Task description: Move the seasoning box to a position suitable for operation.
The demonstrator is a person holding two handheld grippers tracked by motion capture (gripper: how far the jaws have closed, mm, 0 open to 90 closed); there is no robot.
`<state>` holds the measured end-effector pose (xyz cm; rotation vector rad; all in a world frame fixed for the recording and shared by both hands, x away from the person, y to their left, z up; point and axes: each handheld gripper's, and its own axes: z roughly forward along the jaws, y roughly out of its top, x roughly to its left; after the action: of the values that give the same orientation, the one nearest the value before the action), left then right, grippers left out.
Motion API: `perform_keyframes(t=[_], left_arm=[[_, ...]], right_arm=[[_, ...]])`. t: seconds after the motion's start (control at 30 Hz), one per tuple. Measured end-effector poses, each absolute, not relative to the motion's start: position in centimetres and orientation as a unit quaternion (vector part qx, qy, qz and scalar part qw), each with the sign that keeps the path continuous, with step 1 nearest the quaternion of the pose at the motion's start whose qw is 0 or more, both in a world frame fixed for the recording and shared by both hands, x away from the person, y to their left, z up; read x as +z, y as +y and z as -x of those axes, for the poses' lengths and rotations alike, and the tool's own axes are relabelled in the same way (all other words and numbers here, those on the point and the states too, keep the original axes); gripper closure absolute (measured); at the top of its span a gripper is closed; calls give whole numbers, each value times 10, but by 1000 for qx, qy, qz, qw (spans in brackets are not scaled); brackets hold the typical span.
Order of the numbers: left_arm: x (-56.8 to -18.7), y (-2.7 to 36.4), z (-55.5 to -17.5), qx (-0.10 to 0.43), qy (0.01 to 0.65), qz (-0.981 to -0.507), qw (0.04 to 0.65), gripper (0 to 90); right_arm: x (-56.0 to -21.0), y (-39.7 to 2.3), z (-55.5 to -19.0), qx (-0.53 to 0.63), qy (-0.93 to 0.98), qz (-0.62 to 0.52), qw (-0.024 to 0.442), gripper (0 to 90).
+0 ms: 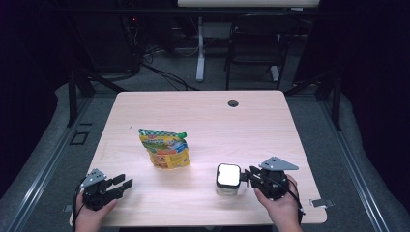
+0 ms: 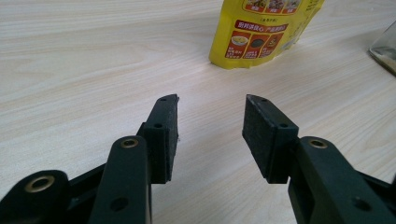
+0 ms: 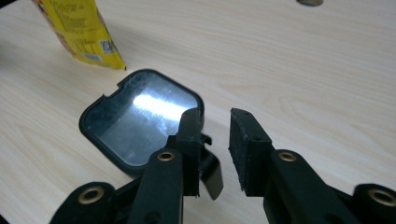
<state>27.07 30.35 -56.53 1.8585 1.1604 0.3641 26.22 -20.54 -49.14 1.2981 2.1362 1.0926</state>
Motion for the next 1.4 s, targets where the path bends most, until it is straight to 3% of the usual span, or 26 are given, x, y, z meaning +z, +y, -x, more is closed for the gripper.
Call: perform_keyframes(t=[0.23, 0.67, 0.97, 1.23, 1.4], left_arm=[[-565, 304, -271, 149, 469, -749, 443, 551], [-563, 293, -266, 158, 461, -757, 436, 547], [-540, 255, -261, 158, 437, -760, 455, 531], [-535, 199, -267, 134, 396, -785, 457, 632], [-529, 167, -270, 116, 368, -796, 466, 701]], right_arm=[[-501, -202, -264, 394, 765, -478, 180, 778], [-503, -196, -282, 403, 762, -476, 176, 834], [-504, -195, -277, 401, 763, -467, 198, 804], [-506, -200, -275, 418, 748, -487, 169, 822], [-507, -198, -272, 419, 748, -482, 181, 840]])
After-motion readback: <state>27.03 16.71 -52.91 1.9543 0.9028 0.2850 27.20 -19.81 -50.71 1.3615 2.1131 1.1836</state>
